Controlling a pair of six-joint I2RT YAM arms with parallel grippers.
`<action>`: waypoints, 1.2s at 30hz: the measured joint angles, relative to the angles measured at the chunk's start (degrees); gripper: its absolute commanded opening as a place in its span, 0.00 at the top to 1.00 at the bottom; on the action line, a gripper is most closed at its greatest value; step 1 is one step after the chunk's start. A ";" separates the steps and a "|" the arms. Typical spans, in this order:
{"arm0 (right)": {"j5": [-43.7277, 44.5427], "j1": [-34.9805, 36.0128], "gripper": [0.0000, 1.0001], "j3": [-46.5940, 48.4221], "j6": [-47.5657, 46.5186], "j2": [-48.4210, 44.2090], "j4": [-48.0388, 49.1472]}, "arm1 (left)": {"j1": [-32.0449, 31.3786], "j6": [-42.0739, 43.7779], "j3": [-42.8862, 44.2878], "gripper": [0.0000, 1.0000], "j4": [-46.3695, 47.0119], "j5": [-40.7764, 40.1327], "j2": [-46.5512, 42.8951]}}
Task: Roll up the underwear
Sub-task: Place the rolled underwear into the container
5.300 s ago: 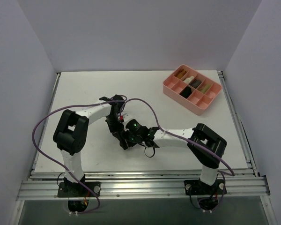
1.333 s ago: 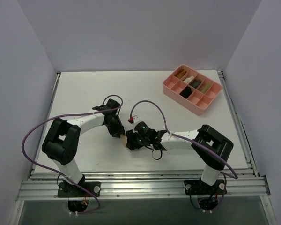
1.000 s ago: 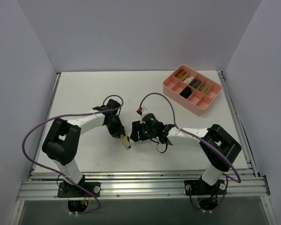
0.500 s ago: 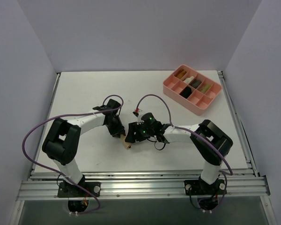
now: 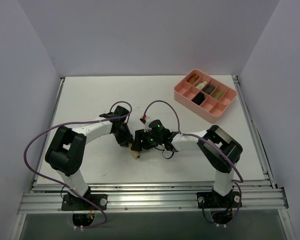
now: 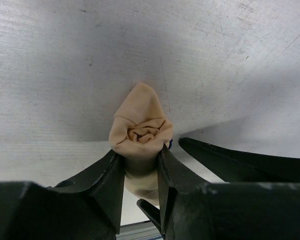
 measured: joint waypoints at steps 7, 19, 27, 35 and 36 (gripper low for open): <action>-0.46 0.37 0.42 0.33 0.59 1.03 1.77 | -0.04 0.00 0.00 0.75 -0.02 -0.09 0.00; 1.38 2.38 0.50 1.05 2.19 1.86 2.32 | -0.04 0.00 0.00 0.75 -0.04 -0.09 0.00; 3.72 2.71 0.80 1.05 2.78 1.86 0.72 | -0.04 0.02 0.00 0.74 -0.07 -0.13 -0.02; 4.13 2.75 1.00 1.29 3.89 1.81 -0.13 | -0.07 -0.26 0.31 0.59 -0.96 -0.55 -0.31; 4.15 2.80 1.00 1.29 3.91 1.75 -0.24 | -0.07 -0.35 0.57 0.55 -1.44 -0.74 -0.31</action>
